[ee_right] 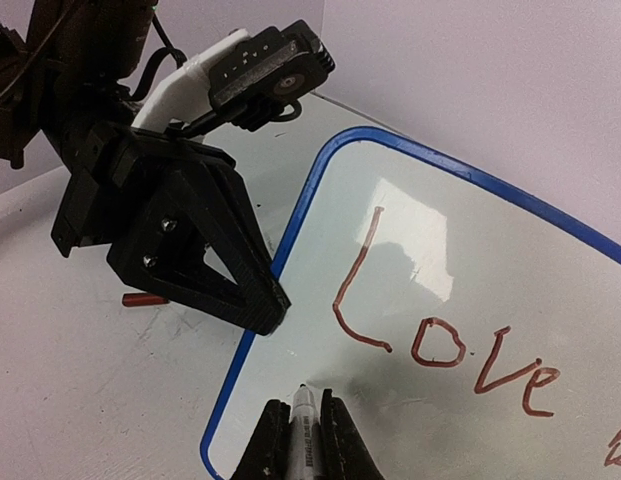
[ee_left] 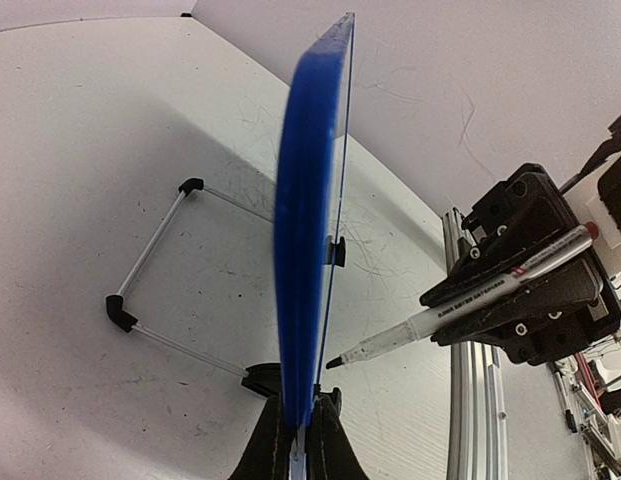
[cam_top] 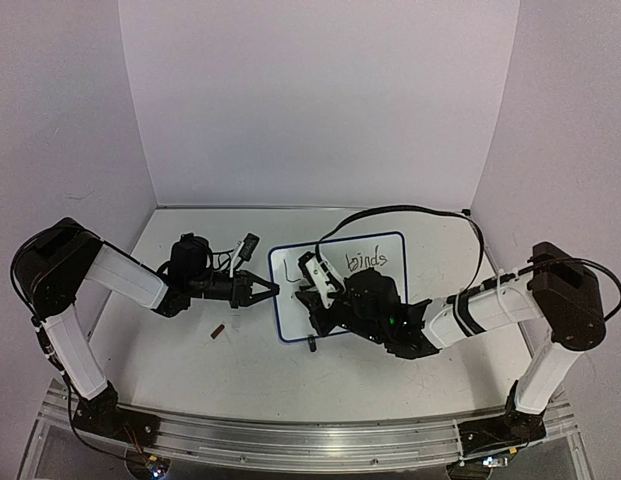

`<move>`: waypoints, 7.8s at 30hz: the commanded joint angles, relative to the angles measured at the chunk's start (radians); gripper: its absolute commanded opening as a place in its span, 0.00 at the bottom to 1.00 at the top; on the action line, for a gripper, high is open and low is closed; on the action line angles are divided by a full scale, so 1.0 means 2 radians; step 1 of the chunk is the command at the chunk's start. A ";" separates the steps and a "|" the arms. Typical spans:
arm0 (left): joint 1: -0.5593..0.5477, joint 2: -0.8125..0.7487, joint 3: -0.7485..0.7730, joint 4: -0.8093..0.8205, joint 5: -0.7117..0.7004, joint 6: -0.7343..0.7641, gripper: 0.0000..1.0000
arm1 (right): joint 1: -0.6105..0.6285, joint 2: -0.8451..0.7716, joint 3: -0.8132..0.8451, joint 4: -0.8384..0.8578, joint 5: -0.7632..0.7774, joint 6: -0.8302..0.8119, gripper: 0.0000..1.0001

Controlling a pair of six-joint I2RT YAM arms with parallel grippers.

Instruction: Write a sentence on the whiteboard

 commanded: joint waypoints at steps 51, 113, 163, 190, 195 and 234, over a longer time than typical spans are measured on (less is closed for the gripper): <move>-0.003 -0.013 -0.004 0.018 -0.012 0.015 0.00 | 0.002 0.004 0.012 0.024 0.088 0.016 0.00; -0.003 -0.019 -0.005 0.018 -0.015 0.016 0.00 | 0.002 0.002 -0.014 0.048 0.075 0.049 0.00; -0.003 -0.022 -0.006 0.017 -0.016 0.016 0.00 | 0.006 -0.010 -0.056 0.009 0.074 0.094 0.00; -0.003 -0.023 -0.009 0.017 -0.022 0.018 0.00 | -0.021 -0.125 -0.107 0.031 0.024 0.000 0.00; -0.003 -0.026 -0.011 0.018 -0.027 0.015 0.00 | -0.020 -0.090 -0.089 0.043 -0.001 0.005 0.00; -0.003 -0.026 -0.012 0.017 -0.027 0.015 0.00 | -0.010 -0.061 -0.083 0.060 0.066 0.048 0.00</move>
